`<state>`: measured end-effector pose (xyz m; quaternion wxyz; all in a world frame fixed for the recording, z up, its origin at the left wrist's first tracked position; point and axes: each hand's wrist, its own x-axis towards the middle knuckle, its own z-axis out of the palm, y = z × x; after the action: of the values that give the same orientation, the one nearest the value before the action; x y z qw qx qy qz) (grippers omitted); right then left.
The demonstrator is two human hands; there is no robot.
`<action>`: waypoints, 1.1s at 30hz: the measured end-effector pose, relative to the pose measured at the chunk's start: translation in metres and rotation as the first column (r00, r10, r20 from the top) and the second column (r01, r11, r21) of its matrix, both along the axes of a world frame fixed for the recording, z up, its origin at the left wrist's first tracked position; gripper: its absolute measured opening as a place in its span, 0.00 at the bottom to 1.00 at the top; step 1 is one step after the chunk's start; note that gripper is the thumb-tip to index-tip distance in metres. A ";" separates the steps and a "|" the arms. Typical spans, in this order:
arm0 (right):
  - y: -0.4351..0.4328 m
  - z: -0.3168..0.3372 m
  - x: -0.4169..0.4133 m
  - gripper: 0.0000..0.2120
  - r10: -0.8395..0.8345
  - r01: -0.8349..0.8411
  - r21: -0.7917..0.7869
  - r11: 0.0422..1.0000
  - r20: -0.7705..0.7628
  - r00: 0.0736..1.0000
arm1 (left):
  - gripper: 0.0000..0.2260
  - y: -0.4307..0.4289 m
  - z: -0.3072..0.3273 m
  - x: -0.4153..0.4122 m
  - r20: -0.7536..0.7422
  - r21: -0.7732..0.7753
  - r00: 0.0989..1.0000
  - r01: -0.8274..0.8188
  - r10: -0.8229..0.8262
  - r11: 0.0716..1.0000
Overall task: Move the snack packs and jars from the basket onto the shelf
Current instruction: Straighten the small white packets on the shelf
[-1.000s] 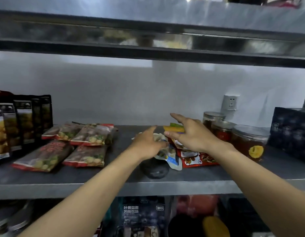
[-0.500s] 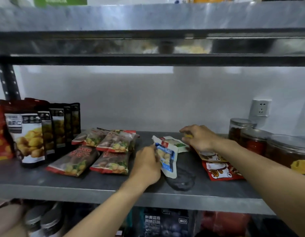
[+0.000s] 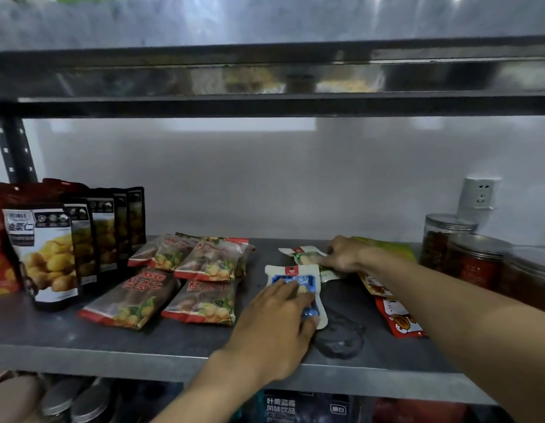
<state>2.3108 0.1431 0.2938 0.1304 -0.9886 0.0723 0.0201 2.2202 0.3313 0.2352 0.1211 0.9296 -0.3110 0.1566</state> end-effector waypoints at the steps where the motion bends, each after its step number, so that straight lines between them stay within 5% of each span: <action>1: 0.000 -0.001 0.003 0.32 -0.019 0.019 0.038 0.999 0.002 1.000 | 0.21 0.000 -0.001 0.000 0.008 0.002 1.000 -0.020 0.020 1.000; 6: 0.002 -0.007 0.014 0.32 -0.117 0.100 0.282 0.954 0.046 0.992 | 0.22 0.001 -0.006 0.005 -0.060 0.016 0.995 -0.078 0.079 0.997; 10: 0.005 -0.013 0.019 0.25 -0.116 0.034 0.292 0.956 0.266 0.957 | 0.24 0.003 -0.009 0.011 -0.090 0.030 0.993 -0.076 0.078 0.997; 16: 0.003 -0.006 0.008 0.12 -0.305 0.029 0.435 0.900 0.581 0.755 | 0.22 0.003 -0.008 0.010 -0.075 0.022 0.994 -0.080 0.082 0.997; 19: 0.008 0.006 -0.006 0.14 -0.434 -0.033 0.624 0.781 0.580 0.689 | 0.21 0.001 -0.008 0.006 -0.048 0.008 0.996 -0.080 0.080 0.997; 23: 0.029 0.006 -0.017 0.13 -0.488 -0.051 0.758 0.650 0.469 0.736 | 0.22 -0.002 -0.008 0.003 -0.042 0.009 0.997 -0.067 0.067 0.998; 28: 0.060 -0.021 -0.015 0.15 -0.388 0.004 0.672 0.740 0.423 0.819 | 0.31 0.000 -0.011 0.002 0.063 -0.028 0.997 -0.033 0.035 0.999; 33: 0.069 -0.033 -0.012 0.25 -0.229 0.134 0.251 0.959 0.399 0.888 | 0.35 0.001 -0.013 0.002 0.075 -0.023 0.996 -0.056 0.057 0.998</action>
<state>2.2989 0.2120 0.2604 0.2513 -0.9378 0.1324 -0.1996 2.2223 0.3325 0.2222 0.1147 0.9301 -0.2872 0.1982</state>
